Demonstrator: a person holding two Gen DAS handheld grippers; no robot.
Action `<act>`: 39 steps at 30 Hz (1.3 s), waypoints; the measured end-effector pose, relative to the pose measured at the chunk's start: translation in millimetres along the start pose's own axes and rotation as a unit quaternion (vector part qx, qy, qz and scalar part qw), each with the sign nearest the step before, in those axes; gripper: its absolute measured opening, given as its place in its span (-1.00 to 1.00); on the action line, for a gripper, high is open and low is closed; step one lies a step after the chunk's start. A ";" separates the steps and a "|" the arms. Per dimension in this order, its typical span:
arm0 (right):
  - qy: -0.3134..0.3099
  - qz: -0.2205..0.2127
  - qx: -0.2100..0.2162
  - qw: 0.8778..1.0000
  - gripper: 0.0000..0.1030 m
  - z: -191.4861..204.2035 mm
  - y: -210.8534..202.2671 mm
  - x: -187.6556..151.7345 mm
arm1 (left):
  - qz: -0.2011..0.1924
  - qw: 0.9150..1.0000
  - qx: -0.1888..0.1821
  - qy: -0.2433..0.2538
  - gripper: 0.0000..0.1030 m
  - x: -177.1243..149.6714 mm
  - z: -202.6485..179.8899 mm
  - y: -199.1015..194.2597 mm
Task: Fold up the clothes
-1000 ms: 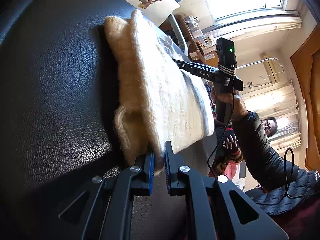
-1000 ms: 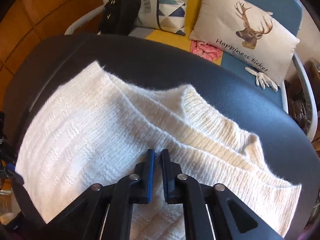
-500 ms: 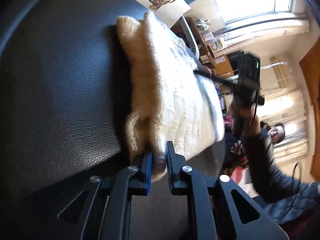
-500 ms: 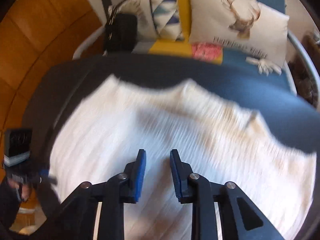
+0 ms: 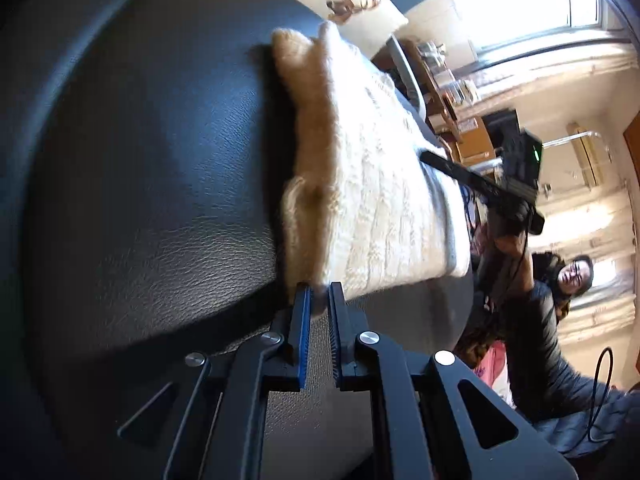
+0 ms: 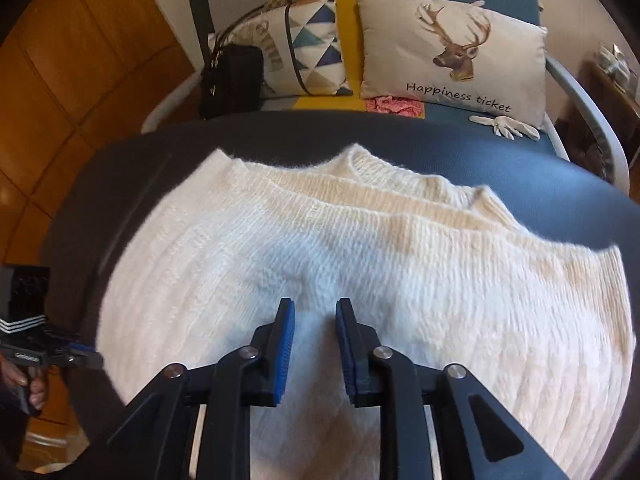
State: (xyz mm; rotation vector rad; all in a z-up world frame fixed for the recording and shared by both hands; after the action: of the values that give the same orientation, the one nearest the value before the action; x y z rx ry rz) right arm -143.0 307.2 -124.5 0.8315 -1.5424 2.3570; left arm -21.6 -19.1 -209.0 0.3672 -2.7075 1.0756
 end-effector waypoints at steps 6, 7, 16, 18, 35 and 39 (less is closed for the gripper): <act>0.040 -0.024 -0.025 0.999 -0.49 -18.6 -44.4 -41.7 | -0.095 0.995 -0.023 0.014 -0.30 40.7 -18.7 -38.8; 0.045 -0.020 -0.030 0.998 -0.49 -22.9 -44.9 -49.4 | -0.107 0.993 -0.039 0.021 -0.30 49.7 -26.5 -39.1; 0.076 -0.016 -0.067 0.995 -0.68 -65.4 -46.2 -86.9 | -0.040 0.995 0.035 0.085 -0.38 89.7 -81.6 80.4; 0.071 0.001 -0.064 0.995 -0.72 -68.1 -44.4 -96.1 | -0.022 0.995 0.056 0.079 -0.43 85.1 -71.4 94.0; -0.011 0.003 -0.051 0.999 -0.22 -57.2 -52.4 -29.8 | -0.023 0.974 0.113 0.195 -0.21 94.4 -124.3 87.7; -0.052 0.060 -0.088 0.993 -0.10 -62.0 0.8 -26.5 | 0.009 0.965 0.159 0.207 -0.20 102.2 -118.0 121.3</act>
State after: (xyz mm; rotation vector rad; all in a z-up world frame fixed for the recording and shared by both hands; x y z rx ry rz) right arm -142.8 365.6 -158.2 0.8543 -1.8593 2.2476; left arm -143.7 132.4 -174.3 0.1417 -2.1799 1.4169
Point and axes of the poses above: each gripper's, at about its wrist camera, not at the fingertips, and y roughly the way its jaws point, z to its left, x to its top, the point moved 2 cm from there along y, roughly the way its jaws point, and after that the axes turned 6 degrees about -z, right-handed, at the moved point
